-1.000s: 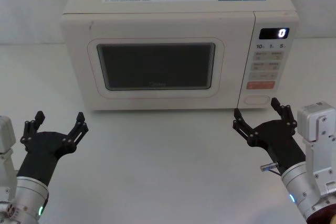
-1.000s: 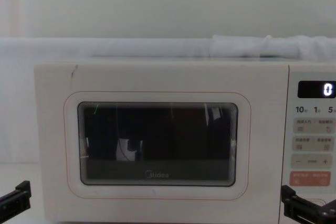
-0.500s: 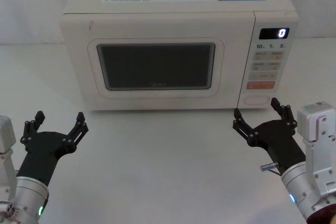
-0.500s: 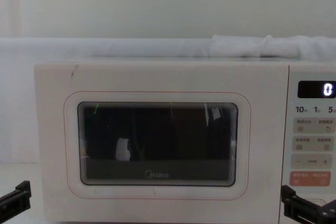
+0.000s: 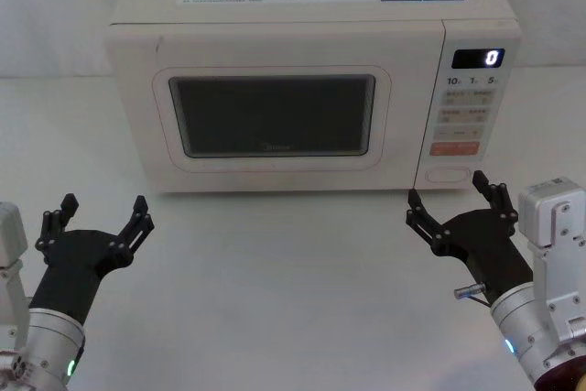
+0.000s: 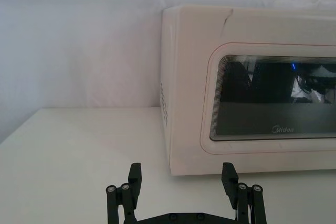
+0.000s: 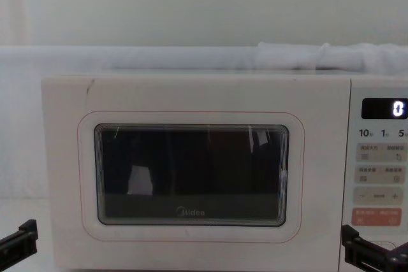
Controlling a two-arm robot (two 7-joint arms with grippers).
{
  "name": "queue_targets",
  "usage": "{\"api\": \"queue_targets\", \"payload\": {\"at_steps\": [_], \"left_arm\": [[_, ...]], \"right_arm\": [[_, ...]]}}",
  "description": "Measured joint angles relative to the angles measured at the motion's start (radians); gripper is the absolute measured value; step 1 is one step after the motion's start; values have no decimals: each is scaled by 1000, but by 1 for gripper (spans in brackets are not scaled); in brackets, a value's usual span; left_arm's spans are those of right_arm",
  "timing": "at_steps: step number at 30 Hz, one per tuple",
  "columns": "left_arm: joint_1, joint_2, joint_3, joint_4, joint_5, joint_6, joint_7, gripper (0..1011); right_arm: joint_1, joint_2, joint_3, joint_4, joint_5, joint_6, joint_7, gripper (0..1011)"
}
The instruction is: Press the button to open the microwave door with one hand; close the microwave door with the other hand.
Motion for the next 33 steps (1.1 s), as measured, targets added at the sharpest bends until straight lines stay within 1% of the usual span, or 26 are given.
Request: {"api": "queue_targets", "payload": {"at_steps": [26,28,30,31,33], "left_arm": [[0,0,0,0,0,0,0,1001],[0,0,0,0,0,0,0,1001],[0,0,0,0,0,0,0,1001],[0,0,0,0,0,0,0,1001],[0,0,0,0,0,0,0,1001]], "right_arm": [[0,0,0,0,0,0,0,1000],[0,0,0,0,0,0,0,992],[0,0,0,0,0,0,0,929],[0,0,0,0,0,0,0,929],[0,0,0,0,0,0,0,890]]}}
